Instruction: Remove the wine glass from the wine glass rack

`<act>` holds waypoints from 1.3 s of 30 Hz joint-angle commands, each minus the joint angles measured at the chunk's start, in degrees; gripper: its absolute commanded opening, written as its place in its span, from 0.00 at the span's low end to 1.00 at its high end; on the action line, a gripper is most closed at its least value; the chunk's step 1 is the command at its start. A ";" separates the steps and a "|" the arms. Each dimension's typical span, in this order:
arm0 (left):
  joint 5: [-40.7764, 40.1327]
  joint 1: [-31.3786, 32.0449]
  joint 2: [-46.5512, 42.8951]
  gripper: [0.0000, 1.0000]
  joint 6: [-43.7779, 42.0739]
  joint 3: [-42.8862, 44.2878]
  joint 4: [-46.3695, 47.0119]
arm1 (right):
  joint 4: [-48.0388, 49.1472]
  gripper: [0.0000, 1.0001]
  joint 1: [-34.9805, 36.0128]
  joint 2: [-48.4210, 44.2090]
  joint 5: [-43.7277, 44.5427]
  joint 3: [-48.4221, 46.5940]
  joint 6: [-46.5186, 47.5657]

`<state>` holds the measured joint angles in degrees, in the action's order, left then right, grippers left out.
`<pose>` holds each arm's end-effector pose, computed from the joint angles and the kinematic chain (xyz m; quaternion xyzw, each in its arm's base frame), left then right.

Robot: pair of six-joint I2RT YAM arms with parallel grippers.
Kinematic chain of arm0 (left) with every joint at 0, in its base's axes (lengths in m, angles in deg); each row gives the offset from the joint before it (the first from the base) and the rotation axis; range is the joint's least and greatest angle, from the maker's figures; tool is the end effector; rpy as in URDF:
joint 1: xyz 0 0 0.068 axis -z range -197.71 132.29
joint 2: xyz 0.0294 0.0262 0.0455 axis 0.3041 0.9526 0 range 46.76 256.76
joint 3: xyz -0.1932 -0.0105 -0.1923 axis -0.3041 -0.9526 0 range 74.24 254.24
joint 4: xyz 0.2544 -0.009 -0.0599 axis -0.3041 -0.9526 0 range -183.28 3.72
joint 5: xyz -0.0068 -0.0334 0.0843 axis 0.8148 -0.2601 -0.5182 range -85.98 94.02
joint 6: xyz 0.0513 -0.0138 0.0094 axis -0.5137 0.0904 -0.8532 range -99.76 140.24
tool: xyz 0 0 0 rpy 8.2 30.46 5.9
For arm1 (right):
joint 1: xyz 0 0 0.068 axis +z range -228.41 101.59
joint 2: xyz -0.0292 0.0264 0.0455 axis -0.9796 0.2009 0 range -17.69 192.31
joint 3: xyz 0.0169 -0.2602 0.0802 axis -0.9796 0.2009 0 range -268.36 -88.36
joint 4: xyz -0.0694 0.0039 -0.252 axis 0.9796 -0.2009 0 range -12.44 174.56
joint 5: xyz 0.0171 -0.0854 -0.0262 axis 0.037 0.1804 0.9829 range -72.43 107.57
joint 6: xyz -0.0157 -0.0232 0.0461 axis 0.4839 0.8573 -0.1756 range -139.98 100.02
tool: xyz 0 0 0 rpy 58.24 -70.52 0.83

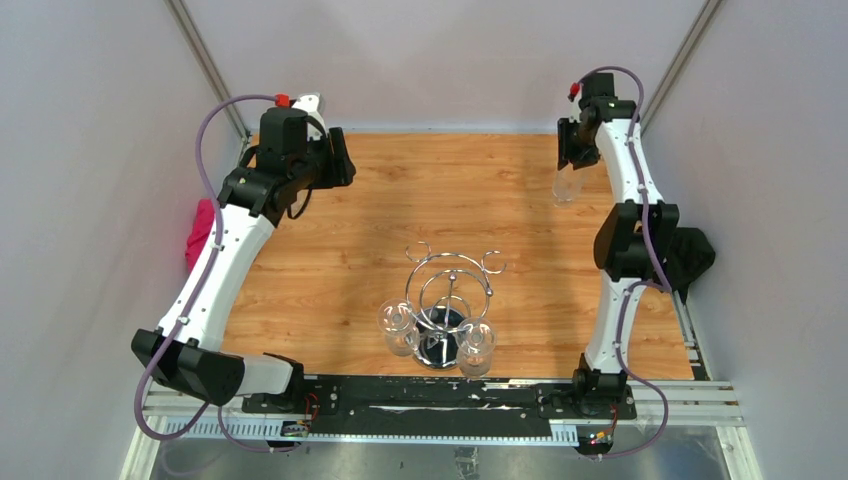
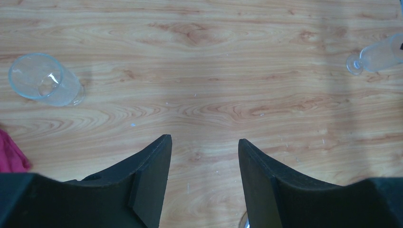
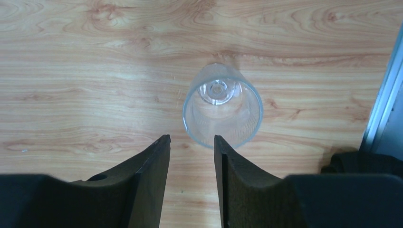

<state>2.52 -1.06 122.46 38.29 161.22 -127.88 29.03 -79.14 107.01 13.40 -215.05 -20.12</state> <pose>0.2667 -0.0788 0.4207 -0.0171 0.8673 -0.1374 0.4782 0.4781 -0.0036 0.3109 -0.0041 0.9492 0.0329 0.3128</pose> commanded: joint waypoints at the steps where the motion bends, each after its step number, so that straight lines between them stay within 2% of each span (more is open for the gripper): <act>1: 0.25 0.36 -0.43 0.59 0.74 -0.67 1.16 | -1.95 0.44 -0.67 -6.65 2.33 3.25 -1.77; 6: -0.12 0.83 -0.35 0.59 1.01 -0.75 1.26 | 1.60 0.44 0.46 -18.56 -3.78 12.24 -4.76; 9: -1.26 0.93 -1.47 0.59 1.11 -0.97 1.21 | 6.81 0.44 6.47 -28.03 -3.24 21.09 -5.37; 16: -0.31 1.02 -4.87 0.59 1.70 -1.66 1.21 | 9.10 0.44 24.05 -44.50 4.12 30.28 -7.00; 21: -0.35 1.02 -8.26 0.59 1.45 -2.95 1.17 | 10.35 0.44 31.05 -54.98 7.83 37.49 -8.23; 28: -0.29 1.02 -11.20 0.60 1.10 -3.97 1.12 | 18.64 0.46 43.69 -74.19 15.64 55.68 -10.73; 32: 0.06 1.02 -11.19 0.60 1.67 -4.09 1.09 | 17.72 0.46 45.92 -77.26 16.99 58.87 -12.33; 39: -2.28 1.02 -10.17 0.60 1.29 -2.24 1.76 | 17.16 0.46 50.91 -74.50 24.03 59.58 -8.19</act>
<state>1.85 -0.36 111.62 39.55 157.75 -127.32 45.23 -30.84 30.86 31.63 -156.78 -30.50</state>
